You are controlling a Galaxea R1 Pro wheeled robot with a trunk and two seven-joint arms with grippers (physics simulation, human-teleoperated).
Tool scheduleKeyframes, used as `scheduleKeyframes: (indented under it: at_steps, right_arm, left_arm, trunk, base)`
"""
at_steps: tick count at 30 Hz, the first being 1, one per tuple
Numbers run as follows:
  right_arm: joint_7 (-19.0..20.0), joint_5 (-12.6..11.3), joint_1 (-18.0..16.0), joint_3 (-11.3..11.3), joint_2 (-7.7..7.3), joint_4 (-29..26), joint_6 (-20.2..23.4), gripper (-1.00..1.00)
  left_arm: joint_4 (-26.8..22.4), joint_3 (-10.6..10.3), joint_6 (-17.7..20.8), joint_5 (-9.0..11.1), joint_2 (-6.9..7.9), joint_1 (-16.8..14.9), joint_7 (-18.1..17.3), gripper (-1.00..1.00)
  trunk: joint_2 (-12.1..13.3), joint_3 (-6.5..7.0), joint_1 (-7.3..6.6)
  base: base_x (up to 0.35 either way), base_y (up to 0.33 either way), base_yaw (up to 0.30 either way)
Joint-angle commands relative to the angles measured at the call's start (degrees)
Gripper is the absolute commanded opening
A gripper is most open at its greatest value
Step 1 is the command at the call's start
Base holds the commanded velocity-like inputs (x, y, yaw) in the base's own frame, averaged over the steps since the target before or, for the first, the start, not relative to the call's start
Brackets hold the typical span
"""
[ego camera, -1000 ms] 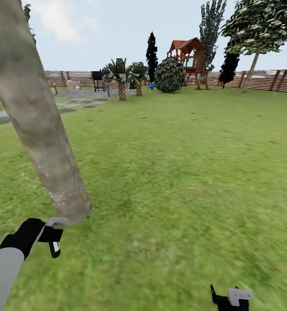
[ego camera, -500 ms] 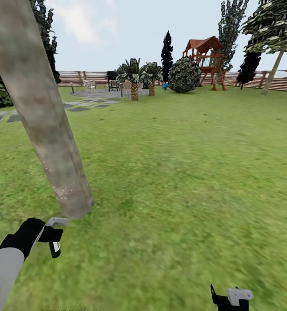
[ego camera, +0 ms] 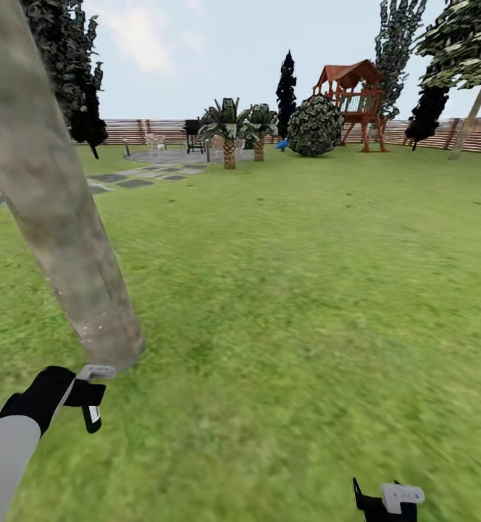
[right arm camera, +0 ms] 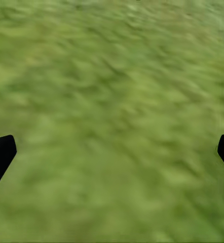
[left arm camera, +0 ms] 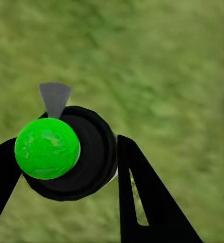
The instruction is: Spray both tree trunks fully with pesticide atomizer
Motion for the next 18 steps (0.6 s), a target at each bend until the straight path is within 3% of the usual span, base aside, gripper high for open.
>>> scheduleKeyframes:
  at_steps: [1, 14, 18]
  right_arm:
    - [-0.2, 0.6, 0.0, -0.3, 0.02, 0.1, -0.2, 1.0]
    - [-0.2, 0.6, 0.0, -0.3, 0.02, 0.1, -0.2, 1.0]
    - [-0.2, 0.6, 0.0, -0.3, 0.02, 0.0, -0.2, 1.0]
  left_arm:
    - [-0.1, 0.4, 0.2, -0.6, -0.05, 0.0, -0.5, -1.0]
    - [-0.5, 0.5, 0.2, -0.6, 0.01, 0.0, -0.5, -1.0]
    - [-0.8, 0.6, 0.2, -0.3, -0.01, 0.0, -0.5, -1.0]
  trunk:
    - [0.0, -0.05, 0.0]
    - [0.0, -0.05, 0.0]
    - [0.0, -0.05, 0.0]
  base:
    - [0.108, -0.256, 0.08]
    - [0.025, -0.265, 0.255]
    - [-0.046, -0.133, 0.277]
